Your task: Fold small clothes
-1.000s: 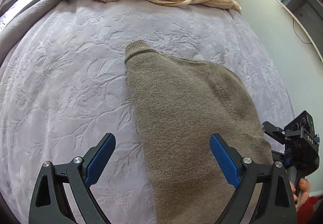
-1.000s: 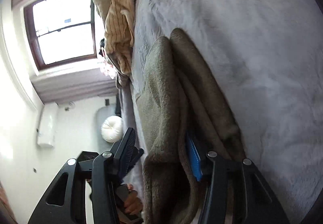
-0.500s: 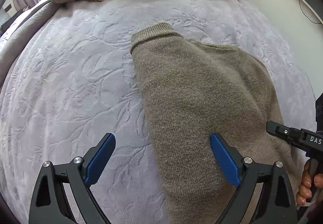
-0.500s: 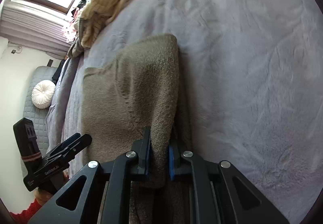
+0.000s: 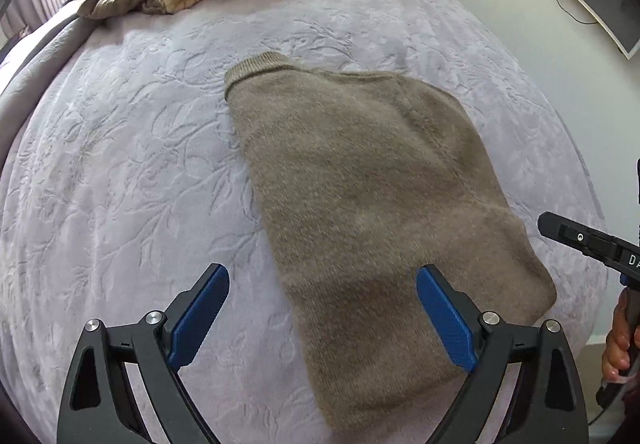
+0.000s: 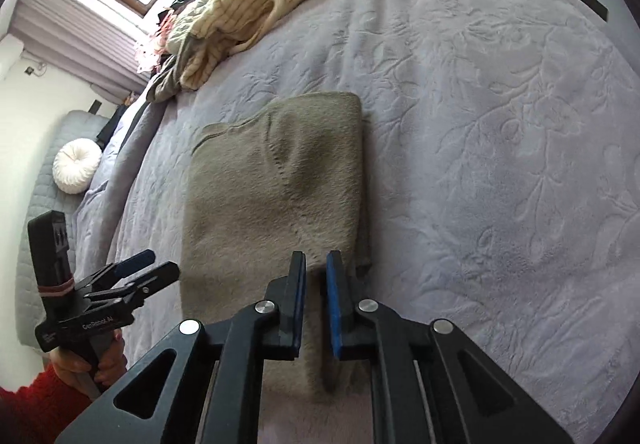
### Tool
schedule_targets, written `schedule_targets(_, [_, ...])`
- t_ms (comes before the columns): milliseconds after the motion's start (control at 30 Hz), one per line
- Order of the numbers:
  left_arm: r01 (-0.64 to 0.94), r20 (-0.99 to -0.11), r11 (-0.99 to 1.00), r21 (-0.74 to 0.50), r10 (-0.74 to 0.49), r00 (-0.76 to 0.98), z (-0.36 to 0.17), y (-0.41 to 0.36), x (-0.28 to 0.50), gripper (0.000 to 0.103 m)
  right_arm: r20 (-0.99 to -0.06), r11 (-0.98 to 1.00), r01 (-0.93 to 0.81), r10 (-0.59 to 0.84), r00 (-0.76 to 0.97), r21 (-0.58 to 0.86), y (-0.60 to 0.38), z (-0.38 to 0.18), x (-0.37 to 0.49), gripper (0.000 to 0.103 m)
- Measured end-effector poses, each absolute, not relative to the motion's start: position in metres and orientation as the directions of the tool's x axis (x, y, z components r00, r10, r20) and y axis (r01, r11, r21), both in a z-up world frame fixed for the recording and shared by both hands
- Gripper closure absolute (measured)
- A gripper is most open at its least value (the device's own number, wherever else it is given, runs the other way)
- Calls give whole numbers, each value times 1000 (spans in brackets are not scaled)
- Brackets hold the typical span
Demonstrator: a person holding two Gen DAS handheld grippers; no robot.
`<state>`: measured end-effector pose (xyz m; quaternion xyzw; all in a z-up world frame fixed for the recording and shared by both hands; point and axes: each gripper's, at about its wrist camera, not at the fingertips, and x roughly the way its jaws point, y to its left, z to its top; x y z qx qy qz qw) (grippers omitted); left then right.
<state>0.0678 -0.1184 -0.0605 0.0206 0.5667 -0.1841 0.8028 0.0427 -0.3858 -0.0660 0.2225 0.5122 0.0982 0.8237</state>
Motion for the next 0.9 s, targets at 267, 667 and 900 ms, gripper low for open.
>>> schedule_targets(267, [241,-960,952,-188,-230,162,-105,-114,43,8,-880,934,17,331,340,358,-351,-95,29,92])
schedule_targets(667, [222,-957,952,-212,-248,148,-115,-110,42,7,-922,968,-27,248,298,251,-348,-113,13,98])
schedule_targets(900, [195,-953,953,-233,-263,147,-113,-95,41,3,-883,923,62,341,322,379,-373,-101,10,93])
